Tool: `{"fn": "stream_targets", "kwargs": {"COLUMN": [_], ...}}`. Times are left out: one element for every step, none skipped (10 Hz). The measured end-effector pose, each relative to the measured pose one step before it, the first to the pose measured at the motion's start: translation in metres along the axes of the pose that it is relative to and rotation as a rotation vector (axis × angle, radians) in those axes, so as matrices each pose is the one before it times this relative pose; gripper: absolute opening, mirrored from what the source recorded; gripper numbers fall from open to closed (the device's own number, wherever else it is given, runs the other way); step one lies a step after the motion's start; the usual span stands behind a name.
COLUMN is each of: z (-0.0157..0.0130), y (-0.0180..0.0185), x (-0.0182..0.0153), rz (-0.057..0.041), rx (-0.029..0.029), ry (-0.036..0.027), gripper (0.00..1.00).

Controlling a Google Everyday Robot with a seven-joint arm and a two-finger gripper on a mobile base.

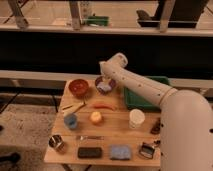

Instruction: Place towel in purple bowl

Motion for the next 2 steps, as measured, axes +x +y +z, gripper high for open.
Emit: {"fn": "stream_targets", "kwargs": {"z": [-0.01378,-0.01604], "y": [0.00895,0.00759], "x": [0.00432,0.00705], "rz": [0.02379,0.02426], "rx": [-0.01677,-0.00978], "ry": [0.00145,0.00696], "gripper": [0.8,0.8]}}
